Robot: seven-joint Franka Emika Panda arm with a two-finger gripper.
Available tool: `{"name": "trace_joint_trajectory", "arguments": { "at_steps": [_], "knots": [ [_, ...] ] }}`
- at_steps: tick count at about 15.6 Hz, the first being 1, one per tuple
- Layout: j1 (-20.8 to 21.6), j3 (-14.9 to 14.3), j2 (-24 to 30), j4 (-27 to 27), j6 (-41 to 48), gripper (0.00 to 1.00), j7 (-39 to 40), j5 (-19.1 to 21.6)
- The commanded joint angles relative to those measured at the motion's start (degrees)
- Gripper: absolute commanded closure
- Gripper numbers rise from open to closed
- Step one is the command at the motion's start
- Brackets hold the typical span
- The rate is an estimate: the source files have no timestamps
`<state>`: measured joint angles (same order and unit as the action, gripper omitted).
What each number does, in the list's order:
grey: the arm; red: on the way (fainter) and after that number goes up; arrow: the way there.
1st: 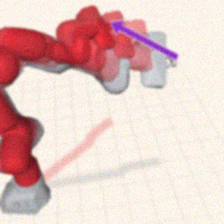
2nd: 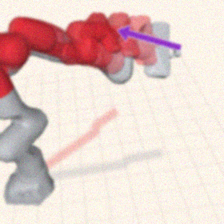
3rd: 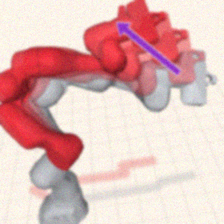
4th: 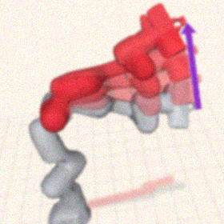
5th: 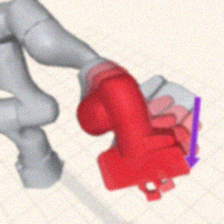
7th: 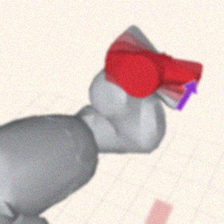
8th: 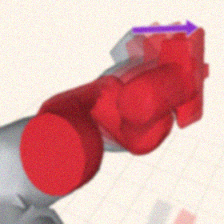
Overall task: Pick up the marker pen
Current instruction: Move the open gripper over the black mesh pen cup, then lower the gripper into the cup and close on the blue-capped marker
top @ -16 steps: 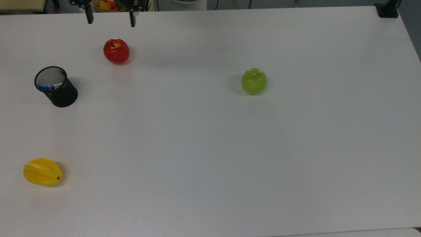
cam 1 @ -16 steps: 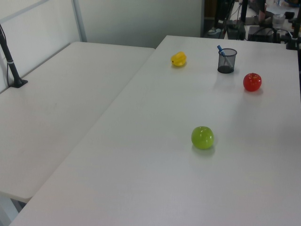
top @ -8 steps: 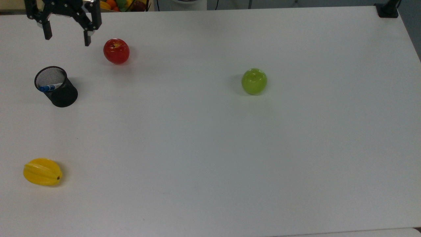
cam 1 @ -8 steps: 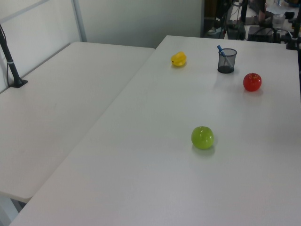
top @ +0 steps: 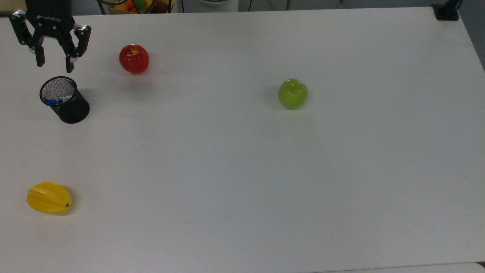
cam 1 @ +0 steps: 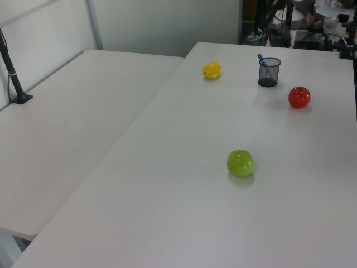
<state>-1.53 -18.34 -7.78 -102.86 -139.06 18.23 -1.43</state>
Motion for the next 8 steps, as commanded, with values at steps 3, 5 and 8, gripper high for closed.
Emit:
{"name": "trace_joint_trajectory", "arguments": {
  "at_steps": [3,5,8],
  "knots": [
    [-2.42,-0.3,-3.55,-2.43,-8.93,0.48,1.64,0.55],
    [-2.86,-0.3,-4.43,-3.75,-11.66,0.48,1.64,0.55],
    [-3.92,-0.3,-6.45,-3.84,-12.99,0.48,1.64,0.55]
  ]
}}
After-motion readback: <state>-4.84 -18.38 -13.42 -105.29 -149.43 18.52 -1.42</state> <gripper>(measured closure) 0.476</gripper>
